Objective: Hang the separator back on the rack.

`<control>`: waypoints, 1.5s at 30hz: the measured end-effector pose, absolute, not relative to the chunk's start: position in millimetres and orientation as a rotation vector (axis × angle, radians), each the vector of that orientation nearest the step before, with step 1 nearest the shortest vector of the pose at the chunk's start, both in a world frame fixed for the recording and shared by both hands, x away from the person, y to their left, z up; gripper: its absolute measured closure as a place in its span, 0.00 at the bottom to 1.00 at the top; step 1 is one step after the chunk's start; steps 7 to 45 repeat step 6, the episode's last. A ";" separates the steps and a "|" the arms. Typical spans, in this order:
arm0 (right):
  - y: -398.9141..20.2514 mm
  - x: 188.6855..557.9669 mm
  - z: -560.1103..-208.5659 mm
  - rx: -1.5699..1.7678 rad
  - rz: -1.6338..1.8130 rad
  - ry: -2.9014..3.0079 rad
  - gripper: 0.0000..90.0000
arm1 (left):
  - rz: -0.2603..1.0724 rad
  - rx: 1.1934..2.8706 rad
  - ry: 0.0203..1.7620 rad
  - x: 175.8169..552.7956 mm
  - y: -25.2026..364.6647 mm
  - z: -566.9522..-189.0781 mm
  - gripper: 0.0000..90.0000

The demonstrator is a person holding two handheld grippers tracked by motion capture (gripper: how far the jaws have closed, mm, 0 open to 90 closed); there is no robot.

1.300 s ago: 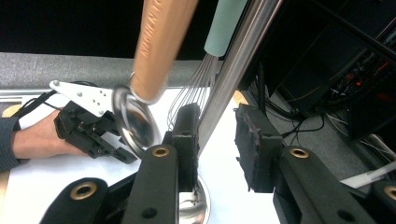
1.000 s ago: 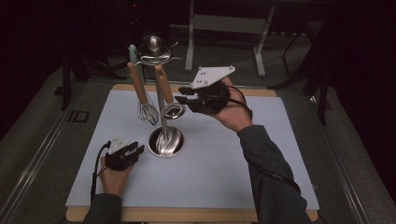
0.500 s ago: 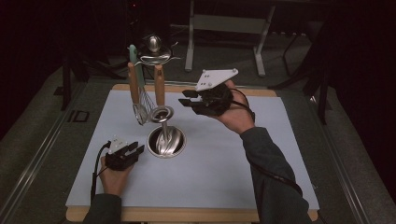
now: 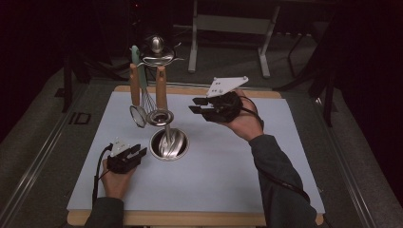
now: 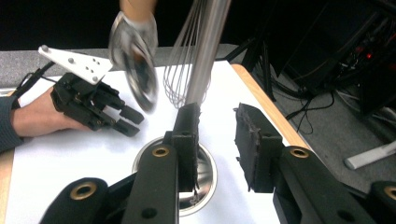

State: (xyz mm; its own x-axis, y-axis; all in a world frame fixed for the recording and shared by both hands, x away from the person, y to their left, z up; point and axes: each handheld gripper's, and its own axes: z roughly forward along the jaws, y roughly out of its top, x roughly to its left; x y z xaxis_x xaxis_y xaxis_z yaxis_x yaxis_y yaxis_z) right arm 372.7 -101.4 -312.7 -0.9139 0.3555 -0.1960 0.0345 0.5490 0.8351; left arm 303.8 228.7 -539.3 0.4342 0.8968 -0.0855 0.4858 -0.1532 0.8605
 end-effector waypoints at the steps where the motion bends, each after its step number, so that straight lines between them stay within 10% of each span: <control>1: -103.4 373.3 -314.8 0.327 1.309 2.448 0.77 | 0.579 1.795 1.187 303.8 228.7 -539.2 0.72; 45: -114.3 375.1 -330.4 0.383 1.301 2.466 0.76 | 0.579 1.796 1.188 304.0 228.9 -539.3 0.72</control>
